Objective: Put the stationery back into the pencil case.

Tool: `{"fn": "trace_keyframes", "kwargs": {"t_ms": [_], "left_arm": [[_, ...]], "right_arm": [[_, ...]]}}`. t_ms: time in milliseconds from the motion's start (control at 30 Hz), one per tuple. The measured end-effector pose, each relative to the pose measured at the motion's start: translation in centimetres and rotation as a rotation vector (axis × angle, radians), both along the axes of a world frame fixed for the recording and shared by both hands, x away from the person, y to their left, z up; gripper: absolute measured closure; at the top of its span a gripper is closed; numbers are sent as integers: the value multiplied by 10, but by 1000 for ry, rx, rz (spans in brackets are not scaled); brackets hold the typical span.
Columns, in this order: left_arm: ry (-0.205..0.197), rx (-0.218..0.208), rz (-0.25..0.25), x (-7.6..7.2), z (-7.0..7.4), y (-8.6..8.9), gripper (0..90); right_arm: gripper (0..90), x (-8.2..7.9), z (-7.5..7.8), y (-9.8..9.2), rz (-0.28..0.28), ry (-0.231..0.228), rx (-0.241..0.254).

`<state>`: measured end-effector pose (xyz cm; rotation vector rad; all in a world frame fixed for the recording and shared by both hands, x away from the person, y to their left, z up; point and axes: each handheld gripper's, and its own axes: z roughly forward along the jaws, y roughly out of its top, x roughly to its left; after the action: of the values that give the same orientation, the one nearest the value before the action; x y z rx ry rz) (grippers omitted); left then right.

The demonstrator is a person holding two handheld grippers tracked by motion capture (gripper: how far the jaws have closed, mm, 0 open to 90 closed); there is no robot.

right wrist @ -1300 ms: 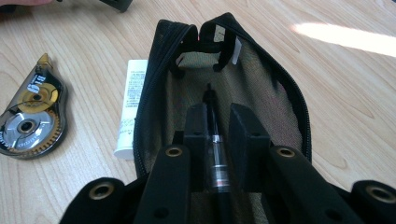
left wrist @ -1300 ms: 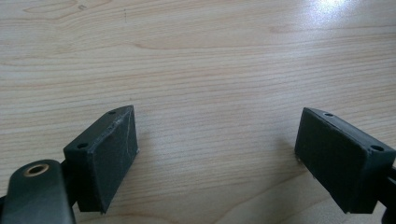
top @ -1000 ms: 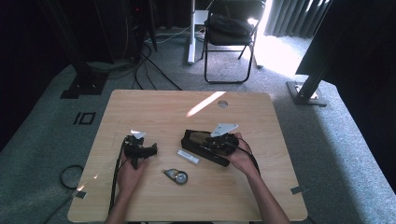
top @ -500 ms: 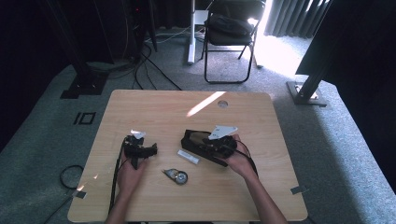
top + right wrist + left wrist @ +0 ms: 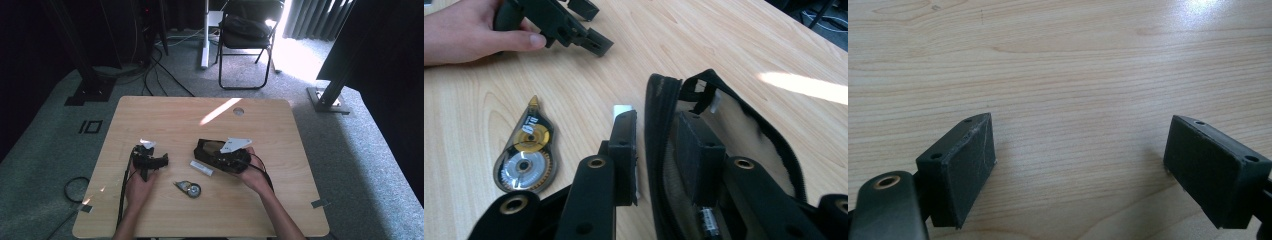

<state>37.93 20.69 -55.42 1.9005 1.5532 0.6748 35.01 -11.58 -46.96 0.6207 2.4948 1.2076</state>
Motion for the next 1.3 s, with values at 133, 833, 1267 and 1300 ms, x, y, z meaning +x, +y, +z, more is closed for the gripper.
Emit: {"fn": "trace_keyframes", "kwargs": {"t_ms": [133,833,1267,1300], "left_arm": [[0,1,0,0,0,0,134],[0,0,0,0,0,0,134],[0,0,0,0,0,0,134],[0,0,0,0,0,0,134]], "right_arm": [[691,-2,-1,2,4,2,4],[633,-14,-6,14,15,11,22],[605,-21,-10,21,33,23,32],[604,-21,-11,21,34,25,32]]}}
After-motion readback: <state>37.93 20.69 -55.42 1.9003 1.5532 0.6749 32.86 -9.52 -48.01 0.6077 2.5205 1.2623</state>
